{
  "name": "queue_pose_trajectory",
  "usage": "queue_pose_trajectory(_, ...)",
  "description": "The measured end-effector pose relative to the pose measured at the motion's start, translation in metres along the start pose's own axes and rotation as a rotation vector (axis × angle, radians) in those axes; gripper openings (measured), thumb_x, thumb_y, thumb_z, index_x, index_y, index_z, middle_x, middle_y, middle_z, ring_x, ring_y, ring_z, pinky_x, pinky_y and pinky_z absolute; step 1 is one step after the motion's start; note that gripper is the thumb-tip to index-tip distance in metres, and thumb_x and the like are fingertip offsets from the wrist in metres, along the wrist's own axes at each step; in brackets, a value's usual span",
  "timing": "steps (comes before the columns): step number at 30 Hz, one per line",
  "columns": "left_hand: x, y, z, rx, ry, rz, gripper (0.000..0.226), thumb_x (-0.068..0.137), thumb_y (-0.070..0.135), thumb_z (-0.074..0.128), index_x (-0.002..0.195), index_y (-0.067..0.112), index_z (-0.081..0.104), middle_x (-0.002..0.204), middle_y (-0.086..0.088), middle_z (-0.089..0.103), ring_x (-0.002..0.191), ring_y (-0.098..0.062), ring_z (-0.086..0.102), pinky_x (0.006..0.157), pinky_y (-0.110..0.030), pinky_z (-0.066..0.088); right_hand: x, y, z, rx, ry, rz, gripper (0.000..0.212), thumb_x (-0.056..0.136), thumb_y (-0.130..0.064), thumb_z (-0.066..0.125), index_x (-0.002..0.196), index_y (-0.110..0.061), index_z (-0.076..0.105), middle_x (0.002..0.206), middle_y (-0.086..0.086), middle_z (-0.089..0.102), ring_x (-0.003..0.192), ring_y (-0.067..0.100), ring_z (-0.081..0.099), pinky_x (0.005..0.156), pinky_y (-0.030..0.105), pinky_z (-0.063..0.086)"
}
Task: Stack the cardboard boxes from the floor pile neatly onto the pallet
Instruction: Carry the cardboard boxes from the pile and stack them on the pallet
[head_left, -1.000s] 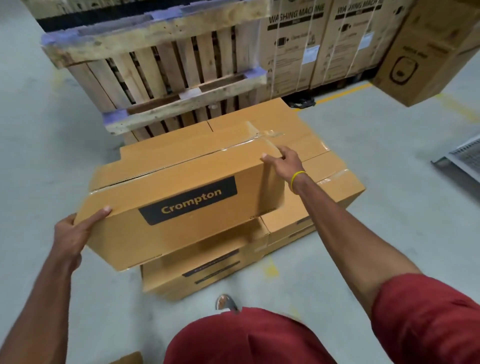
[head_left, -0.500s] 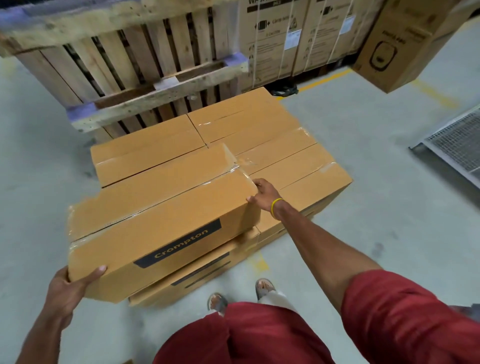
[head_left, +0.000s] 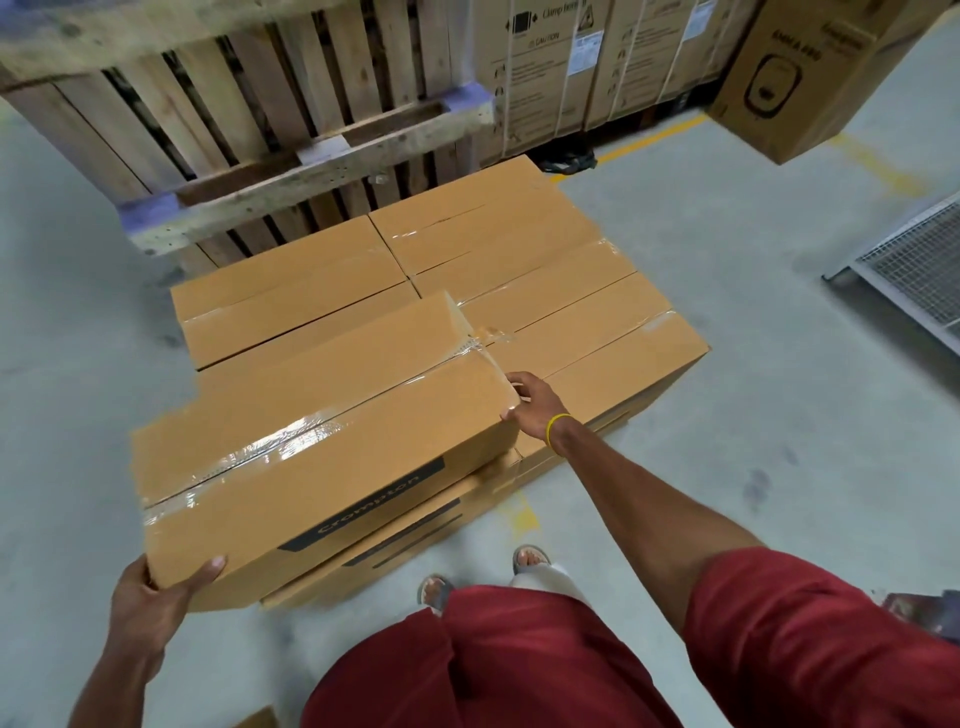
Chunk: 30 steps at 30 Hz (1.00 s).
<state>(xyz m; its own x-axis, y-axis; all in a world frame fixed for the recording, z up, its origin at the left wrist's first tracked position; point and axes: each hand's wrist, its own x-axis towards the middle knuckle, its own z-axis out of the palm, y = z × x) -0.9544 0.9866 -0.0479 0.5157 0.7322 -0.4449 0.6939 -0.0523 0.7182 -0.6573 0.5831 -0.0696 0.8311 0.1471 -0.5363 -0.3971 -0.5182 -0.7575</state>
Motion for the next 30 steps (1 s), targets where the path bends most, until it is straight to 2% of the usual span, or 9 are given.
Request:
queue_pose_trajectory(5, 0.001, -0.008, 0.006, 0.004, 0.011, -0.005, 0.058, 0.077, 0.012, 0.091, 0.127, 0.001, 0.065, 0.115, -0.020, 0.070, 0.103, -0.040, 0.065, 0.091, -0.048, 0.050, -0.005, 0.007, -0.002, 0.022, 0.010, 0.022, 0.055, 0.085, 0.003, 0.067, 0.133, -0.022, 0.058, 0.124, 0.002, 0.063, 0.116, 0.018, 0.056, 0.088, 0.028, 0.044)
queue_pose_trajectory(16, -0.002, -0.018, 0.014, -0.003, -0.010, -0.013, 0.054, 0.079, 0.007, 0.089, 0.126, -0.002, 0.064, 0.114, -0.022, 0.069, 0.098, -0.036, 0.062, 0.091, -0.046, 0.048, -0.001, 0.024, 0.003, 0.008, 0.023, 0.043, 0.055, 0.082, 0.001, 0.070, 0.129, -0.026, 0.060, 0.127, 0.003, 0.065, 0.118, 0.022, 0.060, 0.099, 0.035, 0.049)
queue_pose_trajectory(23, 0.003, -0.021, 0.012, -0.011, -0.004, -0.028, 0.059, 0.078, 0.009, 0.090, 0.129, 0.000, 0.063, 0.117, -0.020, 0.068, 0.103, -0.037, 0.063, 0.093, -0.047, 0.049, 0.002, 0.023, 0.007, 0.008, 0.027, 0.039, 0.055, 0.083, 0.001, 0.069, 0.130, -0.026, 0.060, 0.126, 0.004, 0.065, 0.118, 0.022, 0.060, 0.101, 0.038, 0.050)
queue_pose_trajectory(30, 0.003, -0.030, 0.019, -0.002, -0.004, -0.059, 0.061, 0.076, 0.013, 0.092, 0.129, 0.002, 0.064, 0.117, -0.019, 0.069, 0.105, -0.039, 0.064, 0.093, -0.049, 0.051, -0.001, 0.027, 0.004, 0.011, 0.041, 0.044, 0.055, 0.081, 0.001, 0.070, 0.125, -0.030, 0.062, 0.126, 0.003, 0.065, 0.118, 0.021, 0.059, 0.095, 0.035, 0.051)
